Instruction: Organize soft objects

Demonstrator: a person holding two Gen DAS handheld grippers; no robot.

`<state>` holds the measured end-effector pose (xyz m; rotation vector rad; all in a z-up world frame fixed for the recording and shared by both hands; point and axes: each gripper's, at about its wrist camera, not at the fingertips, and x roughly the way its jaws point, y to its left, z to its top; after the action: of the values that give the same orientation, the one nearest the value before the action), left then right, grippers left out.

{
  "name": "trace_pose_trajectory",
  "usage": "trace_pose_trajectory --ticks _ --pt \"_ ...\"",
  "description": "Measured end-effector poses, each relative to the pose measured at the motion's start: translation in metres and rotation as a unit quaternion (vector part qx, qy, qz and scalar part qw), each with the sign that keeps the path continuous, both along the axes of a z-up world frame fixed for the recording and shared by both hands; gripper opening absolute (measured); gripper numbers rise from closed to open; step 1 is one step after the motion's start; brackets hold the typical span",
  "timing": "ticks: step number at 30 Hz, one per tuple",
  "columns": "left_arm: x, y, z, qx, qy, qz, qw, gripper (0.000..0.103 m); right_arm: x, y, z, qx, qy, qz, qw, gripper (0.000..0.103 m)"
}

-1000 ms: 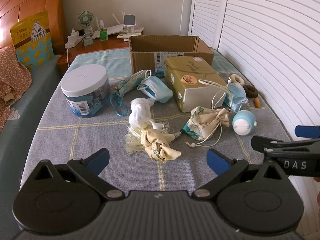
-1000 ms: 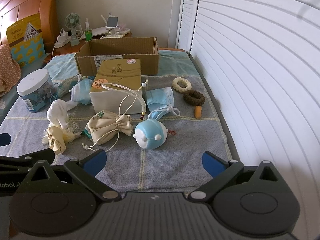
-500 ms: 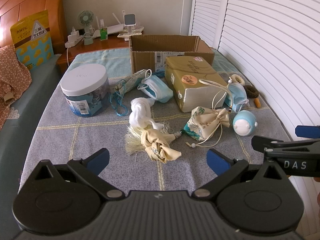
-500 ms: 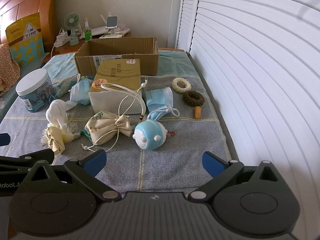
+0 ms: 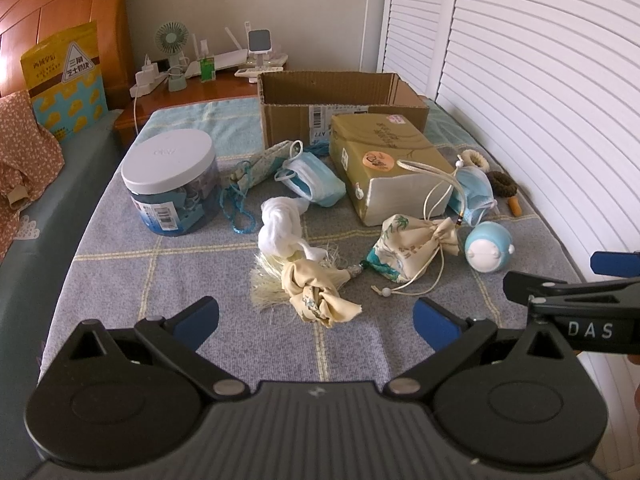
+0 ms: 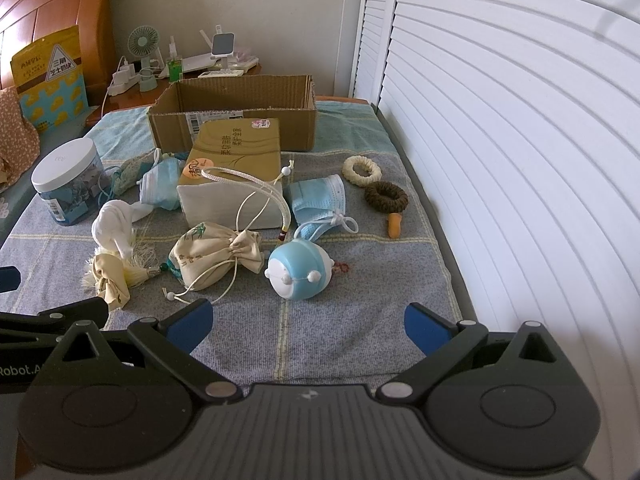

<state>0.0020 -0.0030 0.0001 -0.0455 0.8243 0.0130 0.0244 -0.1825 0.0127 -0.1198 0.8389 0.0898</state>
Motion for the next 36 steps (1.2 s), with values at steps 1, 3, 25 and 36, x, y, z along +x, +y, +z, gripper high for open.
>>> trace_pose_trajectory --ticks 1,3,25,36 --pt "0.000 0.000 0.000 0.001 0.000 0.000 1.0000 0.102 0.000 0.000 0.000 0.000 0.000 0.000 1.000 0.103" --pt "0.000 0.000 0.000 0.001 0.000 0.000 1.0000 0.102 0.000 0.000 0.000 -0.001 0.000 0.000 1.000 0.103" --pt "0.008 0.005 -0.002 -0.019 -0.006 -0.038 0.9991 0.102 0.001 0.001 0.001 0.006 -0.009 0.014 1.000 0.103" --pt "0.014 0.013 -0.020 -0.012 -0.012 -0.082 0.9965 0.102 0.006 -0.002 -0.010 0.006 -0.015 0.041 0.999 0.103"
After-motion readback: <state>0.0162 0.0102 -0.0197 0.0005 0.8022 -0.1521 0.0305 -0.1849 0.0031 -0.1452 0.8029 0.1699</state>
